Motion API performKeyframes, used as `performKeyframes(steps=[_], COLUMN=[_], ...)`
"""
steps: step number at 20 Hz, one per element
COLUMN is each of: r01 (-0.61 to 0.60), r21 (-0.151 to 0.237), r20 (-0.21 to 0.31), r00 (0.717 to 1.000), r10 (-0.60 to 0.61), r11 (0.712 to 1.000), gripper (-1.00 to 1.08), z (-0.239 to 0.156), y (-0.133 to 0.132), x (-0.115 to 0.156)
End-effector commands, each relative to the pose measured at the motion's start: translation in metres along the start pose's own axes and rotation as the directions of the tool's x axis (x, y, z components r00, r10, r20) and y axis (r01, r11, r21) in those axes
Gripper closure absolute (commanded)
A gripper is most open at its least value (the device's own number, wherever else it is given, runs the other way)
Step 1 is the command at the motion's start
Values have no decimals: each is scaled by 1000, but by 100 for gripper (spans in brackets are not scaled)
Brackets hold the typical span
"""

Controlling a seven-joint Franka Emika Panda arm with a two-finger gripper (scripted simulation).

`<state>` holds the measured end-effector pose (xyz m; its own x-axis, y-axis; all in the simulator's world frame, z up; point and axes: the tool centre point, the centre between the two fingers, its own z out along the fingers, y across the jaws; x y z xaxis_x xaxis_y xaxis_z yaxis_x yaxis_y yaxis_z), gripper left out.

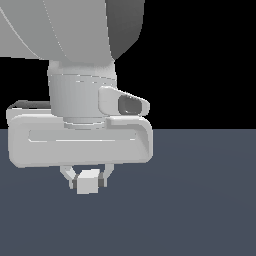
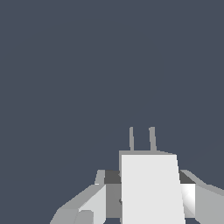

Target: Plug the charger into the wall socket.

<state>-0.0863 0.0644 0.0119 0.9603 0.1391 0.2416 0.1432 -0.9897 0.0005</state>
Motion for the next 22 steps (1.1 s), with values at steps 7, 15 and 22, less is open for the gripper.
performKeyframes(steps=[7,15,22], r01=[15,64,117], r21=[3,13,27], r20=[-1,-2,-3], r00=[1000,998,993], r10=[-15,-64,-117], r11=[1000,998,993], gripper=[108,108,108], z=[-7,-32,-58], y=[7,29,52], x=[5,23,44])
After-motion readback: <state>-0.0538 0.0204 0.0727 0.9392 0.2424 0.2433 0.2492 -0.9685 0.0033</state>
